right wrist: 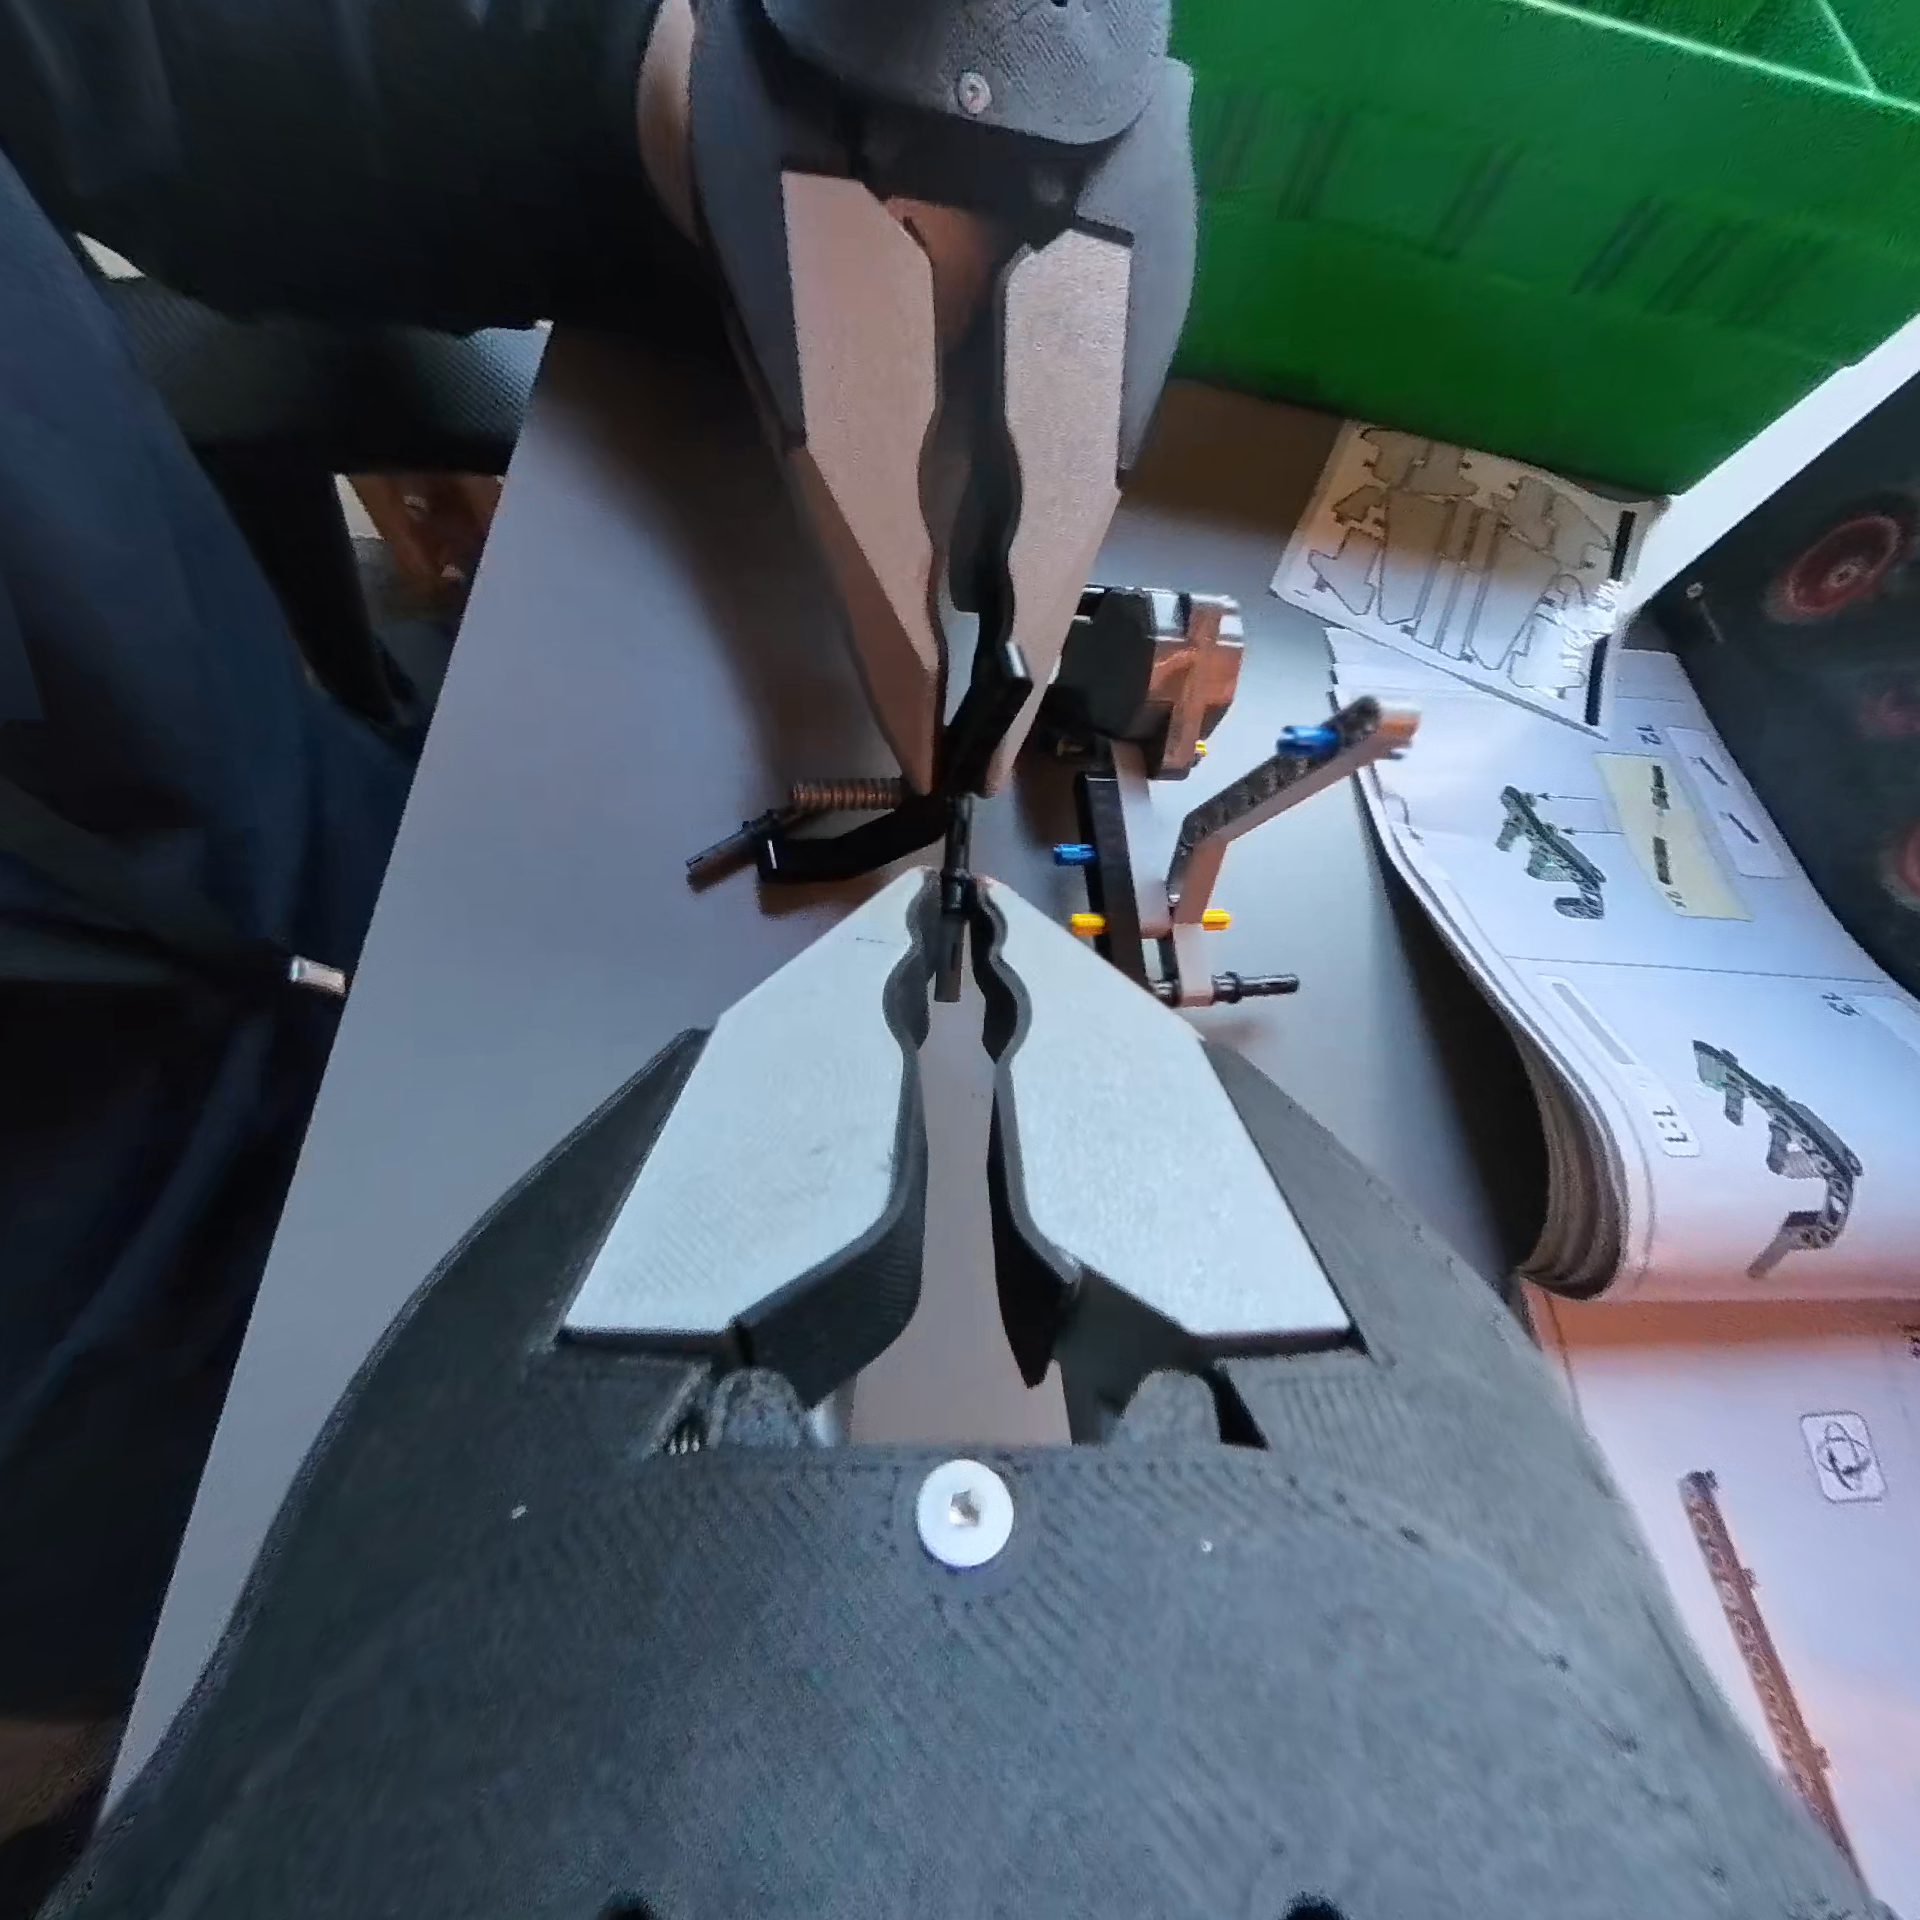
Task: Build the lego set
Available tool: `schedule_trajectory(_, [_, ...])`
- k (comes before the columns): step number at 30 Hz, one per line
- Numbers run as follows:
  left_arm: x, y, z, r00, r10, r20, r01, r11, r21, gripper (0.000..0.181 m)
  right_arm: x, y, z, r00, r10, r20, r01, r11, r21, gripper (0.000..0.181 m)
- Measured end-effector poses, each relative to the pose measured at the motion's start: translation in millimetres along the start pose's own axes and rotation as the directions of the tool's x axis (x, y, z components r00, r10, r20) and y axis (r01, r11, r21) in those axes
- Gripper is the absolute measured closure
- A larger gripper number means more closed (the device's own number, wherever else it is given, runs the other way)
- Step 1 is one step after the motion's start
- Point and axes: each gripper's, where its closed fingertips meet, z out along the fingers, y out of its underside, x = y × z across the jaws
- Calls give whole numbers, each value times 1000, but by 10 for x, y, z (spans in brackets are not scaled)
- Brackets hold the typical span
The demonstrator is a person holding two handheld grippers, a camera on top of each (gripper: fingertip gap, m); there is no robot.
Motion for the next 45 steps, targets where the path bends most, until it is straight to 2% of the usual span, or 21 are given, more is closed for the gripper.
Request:
schedule_trajectory(22, [95, 1, 48, 996, -11, -85, 10, 1000, -18, 176, -67, 33, 13, 1000, 13, 22, -12, 999, -38, 179])
schedule_trajectory(25, [57, 40, 83, 998, -16, -56, 13, 999, -50, 173, -62, 42, 24, 999, 36, 30, -35, 999, -31, 180])
schedule_trajectory(29, [92, 161, 179, 998, 56, -36, -60, 988, -145, 162, -82, 77, 68, 998, 38, 42, -36, 998, -43, 179])
schedule_trajectory(35, [25, 53, 109, 1000, 2, -20, -3, 998, -65, 176, -69, 102, 44, 999, 33, 44, -30, 998, -48, 179])
schedule_trajectory(45, [15, 32, 81, 997, -62, -49, 60, 997, -45, 177, -3, 115, 53, 999, 38, 19, -37, 999, -38, 179])
